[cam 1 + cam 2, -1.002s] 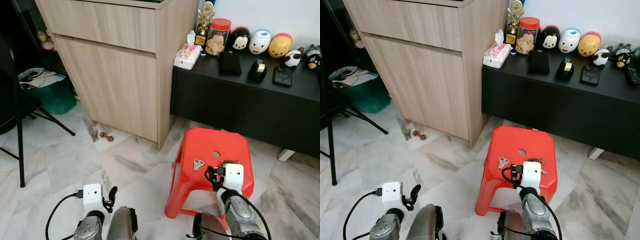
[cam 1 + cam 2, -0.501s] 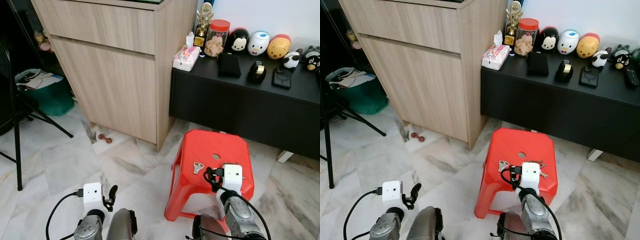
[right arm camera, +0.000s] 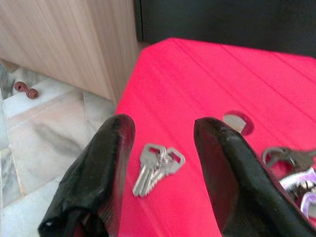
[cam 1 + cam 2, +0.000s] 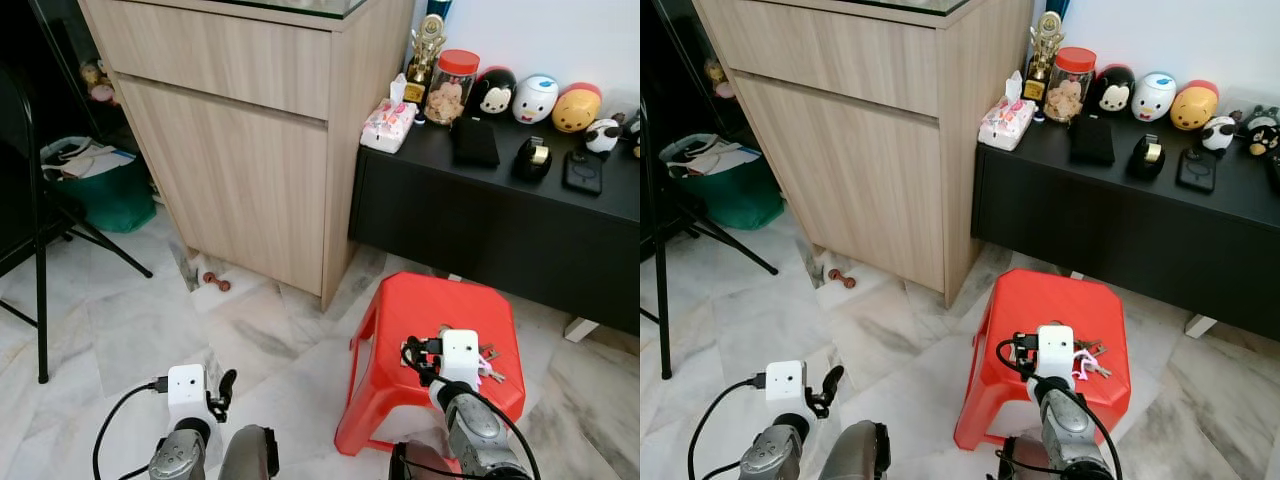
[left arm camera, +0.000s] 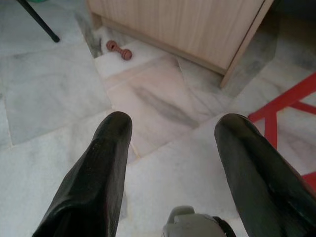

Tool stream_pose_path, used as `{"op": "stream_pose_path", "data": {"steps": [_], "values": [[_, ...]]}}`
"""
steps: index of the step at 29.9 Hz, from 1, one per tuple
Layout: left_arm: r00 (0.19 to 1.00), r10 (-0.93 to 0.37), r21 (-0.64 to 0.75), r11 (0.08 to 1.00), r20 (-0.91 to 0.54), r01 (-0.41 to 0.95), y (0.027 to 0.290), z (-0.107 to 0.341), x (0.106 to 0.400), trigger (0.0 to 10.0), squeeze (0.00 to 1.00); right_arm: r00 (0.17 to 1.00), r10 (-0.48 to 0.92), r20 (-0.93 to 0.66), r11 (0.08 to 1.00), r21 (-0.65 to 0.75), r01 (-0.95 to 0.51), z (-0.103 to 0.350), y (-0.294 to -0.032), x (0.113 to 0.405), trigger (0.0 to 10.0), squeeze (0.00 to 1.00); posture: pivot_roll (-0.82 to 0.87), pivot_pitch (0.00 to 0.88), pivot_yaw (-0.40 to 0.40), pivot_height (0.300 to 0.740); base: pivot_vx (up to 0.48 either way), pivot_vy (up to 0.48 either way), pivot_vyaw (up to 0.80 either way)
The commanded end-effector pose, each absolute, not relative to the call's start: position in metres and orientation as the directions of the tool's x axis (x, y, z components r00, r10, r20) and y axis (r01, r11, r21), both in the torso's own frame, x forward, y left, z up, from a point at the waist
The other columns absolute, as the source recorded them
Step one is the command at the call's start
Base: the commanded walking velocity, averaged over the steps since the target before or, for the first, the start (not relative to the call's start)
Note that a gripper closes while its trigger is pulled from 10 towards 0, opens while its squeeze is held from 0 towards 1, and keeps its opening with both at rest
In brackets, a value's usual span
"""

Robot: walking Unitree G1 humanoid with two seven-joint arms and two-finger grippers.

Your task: Hang keys on a hook

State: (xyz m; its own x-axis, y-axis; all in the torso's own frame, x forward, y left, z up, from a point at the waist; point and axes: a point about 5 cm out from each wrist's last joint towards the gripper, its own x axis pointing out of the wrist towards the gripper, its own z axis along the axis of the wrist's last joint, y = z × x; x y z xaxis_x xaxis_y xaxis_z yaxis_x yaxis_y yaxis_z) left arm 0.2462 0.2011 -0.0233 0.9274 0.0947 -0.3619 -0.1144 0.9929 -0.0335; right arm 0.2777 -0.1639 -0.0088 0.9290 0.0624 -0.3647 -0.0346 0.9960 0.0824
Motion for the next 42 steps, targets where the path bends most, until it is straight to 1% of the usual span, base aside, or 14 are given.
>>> {"op": "stream_pose_path", "data": {"steps": [1, 18, 26, 29, 30, 32, 38, 42], "values": [[0.925, 0.094, -0.033, 0.993, -0.369, -0.114, 0.201, -0.024, 0.246, 10.0, 0.0, 0.921, 0.059, -0.385, 0.996, 0.081, -0.03, -0.012, -0.165, 0.276, 10.0, 0.0, 0.11, 0.075, -0.011, 0.596, 0.296, 0.0, 0.0], [0.925, 0.087, -0.027, 0.994, -0.369, -0.105, 0.2, -0.025, 0.244, 10.0, 0.0, 0.919, 0.048, -0.392, 0.997, 0.077, -0.019, -0.013, -0.166, 0.274, 10.0, 0.0, 0.11, 0.086, -0.011, 0.596, 0.297, 0.0, 0.0], [0.917, 0.076, -0.04, 0.994, -0.391, -0.099, 0.199, -0.028, 0.242, 10.0, 0.0, 0.91, 0.02, -0.414, 0.999, 0.051, 0.001, -0.015, -0.169, 0.273, 10.0, 0.0, 0.11, 0.089, -0.009, 0.596, 0.0, 0.0, 0.0], [0.916, 0.086, -0.061, 0.991, -0.391, -0.119, 0.2, -0.028, 0.243, 10.0, 0.0, 0.902, 0.024, -0.431, 1.0, 0.019, -0.018, -0.016, -0.169, 0.273, 10.0, 0.0, 0.11, 0.091, -0.007, 0.596, 0.0, 0.0, 0.0], [0.918, 0.088, -0.063, 0.991, -0.386, -0.122, 0.2, -0.027, 0.244, 10.0, 0.0, 0.888, 0.047, -0.457, 0.997, -0.028, -0.067, -0.018, -0.167, 0.273, 10.0, 0.0, 0.11, 0.093, -0.009, 0.596, 0.0, 0.0, 0.0], [0.917, 0.078, -0.05, 0.993, -0.391, -0.105, 0.199, -0.026, 0.245, 10.0, 0.0, 0.87, 0.072, -0.488, 0.995, -0.03, -0.099, -0.02, -0.165, 0.273, 10.0, 0.0, 0.11, 0.095, -0.009, 0.596, 0.0, 0.0, 0.0], [0.916, 0.07, -0.036, 0.995, -0.395, -0.092, 0.199, -0.027, 0.244, 10.0, 0.0, 0.857, 0.128, -0.499, 0.99, 0.011, -0.141, -0.016, -0.161, 0.28, 10.0, 0.0, 0.12, 0.102, -0.009, 0.596, 0.0, 0.0, 0.0], [0.916, 0.071, -0.031, 0.995, -0.395, -0.09, 0.2, -0.028, 0.243, 10.0, 0.0, 0.851, 0.178, -0.495, 0.977, -0.012, -0.211, -0.012, -0.153, 0.285, 10.0, 0.0, 0.13, 0.107, -0.012, 0.596, 0.0, 0.0, 0.0]]}}
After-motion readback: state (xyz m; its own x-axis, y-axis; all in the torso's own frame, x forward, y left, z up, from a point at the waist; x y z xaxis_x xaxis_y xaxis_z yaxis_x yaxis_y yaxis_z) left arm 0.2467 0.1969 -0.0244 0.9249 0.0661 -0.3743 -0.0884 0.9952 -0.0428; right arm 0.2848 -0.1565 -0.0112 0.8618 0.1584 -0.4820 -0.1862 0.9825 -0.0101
